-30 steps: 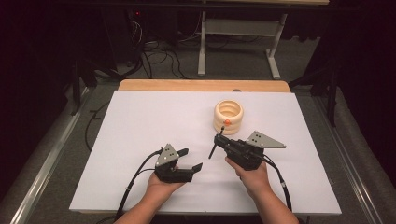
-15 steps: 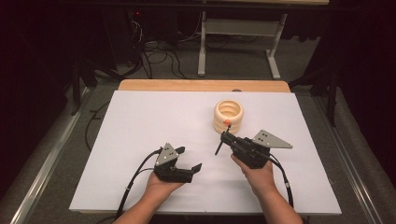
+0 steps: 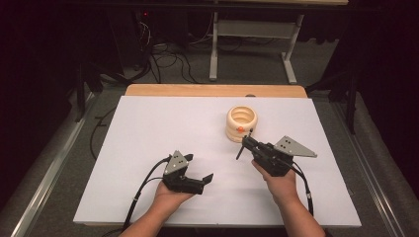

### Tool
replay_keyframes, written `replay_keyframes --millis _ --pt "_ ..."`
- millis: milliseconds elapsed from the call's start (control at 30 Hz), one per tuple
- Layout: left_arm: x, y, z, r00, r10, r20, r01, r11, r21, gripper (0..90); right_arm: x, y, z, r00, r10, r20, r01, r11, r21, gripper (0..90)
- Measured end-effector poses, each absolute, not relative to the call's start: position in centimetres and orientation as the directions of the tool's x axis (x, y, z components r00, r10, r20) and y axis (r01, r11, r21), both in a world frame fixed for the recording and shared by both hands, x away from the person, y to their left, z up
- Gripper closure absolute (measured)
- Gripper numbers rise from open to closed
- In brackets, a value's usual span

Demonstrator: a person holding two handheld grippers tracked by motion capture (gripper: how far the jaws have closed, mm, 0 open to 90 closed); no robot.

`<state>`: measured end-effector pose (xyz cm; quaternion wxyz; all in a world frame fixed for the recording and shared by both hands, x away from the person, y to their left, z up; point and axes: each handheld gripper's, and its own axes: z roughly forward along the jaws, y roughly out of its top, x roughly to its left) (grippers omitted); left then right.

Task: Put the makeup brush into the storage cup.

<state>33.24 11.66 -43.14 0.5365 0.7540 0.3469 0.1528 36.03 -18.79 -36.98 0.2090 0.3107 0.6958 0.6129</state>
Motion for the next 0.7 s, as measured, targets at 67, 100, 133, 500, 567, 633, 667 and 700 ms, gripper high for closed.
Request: replay_keyframes --millis 67,100,133,500,567,633,667,700 --pt "33.2 11.6 -43.1 0.713 0.687 -0.14 0.358 -0.186 0.915 0.1 36.2 -19.1 -36.9 -0.711 0.698 0.081 0.167 0.056 0.984 85.5" --pt "33.2 11.6 -43.1 0.713 0.687 -0.139 0.358 -0.187 0.915 0.1 36.2 -19.2 -36.9 -0.704 0.705 0.083 0.17 0.054 0.984 85.5" --pt "33.2 11.6 -43.1 0.713 0.688 -0.138 0.357 -0.187 0.915 0.1 36.2 -19.4 -36.9 -0.703 0.707 0.082 0.165 0.05 0.985 85.4" --pt "33.2 11.7 -43.0 0.712 0.69 -0.132 0.352 -0.187 0.917 0.1 36.7 -20.8 -36.5 -0.655 0.752 0.074 0.154 0.037 0.987 85.5" --pt "33.2 11.7 -43.0 0.712 0.69 -0.13 0.351 -0.189 0.917 0.1 36.8 -21.0 -36.5 -0.648 0.758 0.073 0.147 0.032 0.989 85.5" --pt "33.2 11.7 -43.0 0.712 0.69 -0.126 0.349 -0.194 0.917 0.1 36.8 -21.2 -36.4 -0.639 0.766 0.072 0.147 0.029 0.989 85.4" --pt "33.2 11.7 -43.0 0.713 0.69 -0.124 0.349 -0.196 0.916 0.1 36.9 -21.3 -36.3 -0.635 0.77 0.066 0.144 0.035 0.989 85.5" --pt "33.2 11.7 -43.0 0.713 0.69 -0.123 0.348 -0.197 0.917 0.1 37.0 -21.4 -36.3 -0.632 0.773 0.057 0.135 0.038 0.99 85.5"
